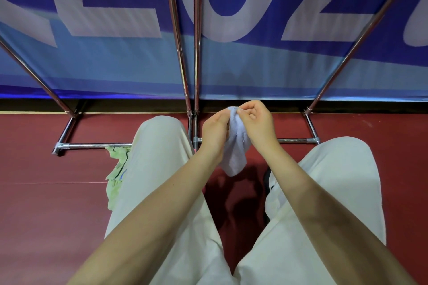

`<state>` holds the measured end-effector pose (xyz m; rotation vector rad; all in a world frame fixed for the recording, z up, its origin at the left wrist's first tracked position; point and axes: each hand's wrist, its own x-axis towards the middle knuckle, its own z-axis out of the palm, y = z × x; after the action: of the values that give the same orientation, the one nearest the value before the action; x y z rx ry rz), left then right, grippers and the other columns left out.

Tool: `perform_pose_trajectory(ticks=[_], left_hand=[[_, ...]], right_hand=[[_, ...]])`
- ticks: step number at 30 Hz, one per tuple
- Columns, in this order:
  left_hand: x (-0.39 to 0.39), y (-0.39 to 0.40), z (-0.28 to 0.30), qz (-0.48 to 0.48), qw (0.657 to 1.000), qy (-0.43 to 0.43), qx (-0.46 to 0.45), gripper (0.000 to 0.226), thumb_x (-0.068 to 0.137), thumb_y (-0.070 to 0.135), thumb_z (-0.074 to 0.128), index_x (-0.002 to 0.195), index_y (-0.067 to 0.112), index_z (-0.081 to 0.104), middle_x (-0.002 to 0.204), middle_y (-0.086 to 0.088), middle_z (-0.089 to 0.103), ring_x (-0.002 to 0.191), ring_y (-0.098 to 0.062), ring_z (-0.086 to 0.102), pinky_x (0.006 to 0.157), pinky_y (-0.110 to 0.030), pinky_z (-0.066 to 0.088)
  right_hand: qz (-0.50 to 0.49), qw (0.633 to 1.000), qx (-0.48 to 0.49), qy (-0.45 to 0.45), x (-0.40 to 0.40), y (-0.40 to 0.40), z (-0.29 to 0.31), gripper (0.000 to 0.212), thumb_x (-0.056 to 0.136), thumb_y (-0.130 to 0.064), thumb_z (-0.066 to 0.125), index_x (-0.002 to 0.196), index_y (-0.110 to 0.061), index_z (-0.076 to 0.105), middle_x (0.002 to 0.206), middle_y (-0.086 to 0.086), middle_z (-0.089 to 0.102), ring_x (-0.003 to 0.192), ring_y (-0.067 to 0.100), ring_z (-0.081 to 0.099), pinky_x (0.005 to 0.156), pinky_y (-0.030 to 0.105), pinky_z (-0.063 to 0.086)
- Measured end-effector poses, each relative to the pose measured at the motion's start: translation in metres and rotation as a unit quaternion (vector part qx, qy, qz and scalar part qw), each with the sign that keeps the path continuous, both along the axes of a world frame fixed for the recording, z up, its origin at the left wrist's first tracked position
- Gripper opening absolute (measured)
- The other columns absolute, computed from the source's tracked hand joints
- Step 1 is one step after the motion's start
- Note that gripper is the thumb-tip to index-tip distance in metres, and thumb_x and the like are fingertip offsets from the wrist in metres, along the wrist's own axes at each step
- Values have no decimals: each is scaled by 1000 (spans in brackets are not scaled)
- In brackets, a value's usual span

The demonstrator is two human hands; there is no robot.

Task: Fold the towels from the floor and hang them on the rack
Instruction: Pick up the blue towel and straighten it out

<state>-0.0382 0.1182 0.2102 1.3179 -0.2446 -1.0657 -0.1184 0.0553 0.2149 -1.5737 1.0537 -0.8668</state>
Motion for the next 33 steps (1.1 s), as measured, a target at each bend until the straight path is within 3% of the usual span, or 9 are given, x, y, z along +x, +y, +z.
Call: perform_pose_trajectory(ticks=[3, 6, 8, 11, 17, 20, 25, 30, 33], left_hand=[[-1, 1, 2, -26, 995, -97, -19, 21, 91, 19, 58, 78, 24, 74, 70, 9, 66, 73, -5, 59, 67, -20, 46], [1, 4, 1, -43, 985, -164, -23, 15, 93, 20, 59, 96, 15, 73, 84, 3, 72, 78, -2, 64, 70, -13, 50], [5, 4, -2, -10, 985, -174, -9, 21, 94, 19, 57, 90, 2, 68, 75, -5, 61, 65, 0, 53, 61, -11, 43], [13, 6, -2, 28, 986, -166, -3, 25, 96, 18, 53, 74, 8, 62, 68, 3, 51, 56, 3, 44, 59, -15, 38], [41, 13, -2, 45, 980, -193, 7, 23, 97, 19, 52, 79, 15, 66, 77, 6, 64, 68, 1, 56, 68, -15, 45], [50, 19, -10, 21, 958, -287, 5, 18, 96, 20, 55, 84, 16, 68, 80, 12, 66, 66, 13, 55, 68, -9, 43], [59, 33, -19, -11, 913, -407, 6, 15, 97, 21, 54, 88, 21, 66, 84, 17, 66, 79, 12, 57, 73, -8, 40], [56, 47, -18, -59, 902, -426, -36, 16, 97, 17, 54, 89, 22, 67, 85, 16, 68, 82, 8, 58, 76, -11, 42], [50, 52, -19, -101, 895, -433, -46, 15, 97, 16, 55, 92, 20, 68, 87, 16, 68, 83, 8, 59, 78, -10, 42]], right_hand=[[-6, 1000, 27, -11, -2, -2, 2, 2, 90, -8, 60, 89, -6, 59, 77, -1, 63, 63, -4, 59, 59, 9, 46], [-3, 998, 63, -14, -5, -1, 4, 5, 90, -10, 60, 92, -6, 61, 78, -1, 65, 69, 2, 61, 60, 11, 47], [22, 998, 63, -15, -6, 1, 6, 4, 91, -10, 58, 92, -10, 62, 80, -2, 64, 72, 3, 60, 64, 11, 46], [85, 996, 38, -1, -7, 5, 7, 8, 91, -6, 57, 97, -11, 60, 81, -1, 63, 70, -3, 57, 65, 7, 44], [224, 918, -116, 307, -23, 9, -22, 24, 88, -28, 62, 73, -22, 44, 64, -4, 46, 63, 18, 41, 62, 34, 35], [191, 927, -159, 282, -31, 10, -29, 27, 89, -30, 62, 72, -13, 49, 59, -8, 39, 64, 18, 37, 62, 34, 33], [119, 956, -166, 209, -41, 10, -26, 13, 86, -28, 66, 95, -20, 63, 76, -9, 61, 73, 17, 56, 72, 33, 43], [142, 944, -107, 278, -41, 14, -33, 39, 85, -31, 66, 122, -25, 55, 82, -2, 60, 79, 17, 57, 74, 31, 45], [138, 936, -90, 311, -39, 15, -40, 21, 82, -28, 68, 102, -22, 63, 74, -7, 58, 73, 16, 55, 63, 26, 41]])
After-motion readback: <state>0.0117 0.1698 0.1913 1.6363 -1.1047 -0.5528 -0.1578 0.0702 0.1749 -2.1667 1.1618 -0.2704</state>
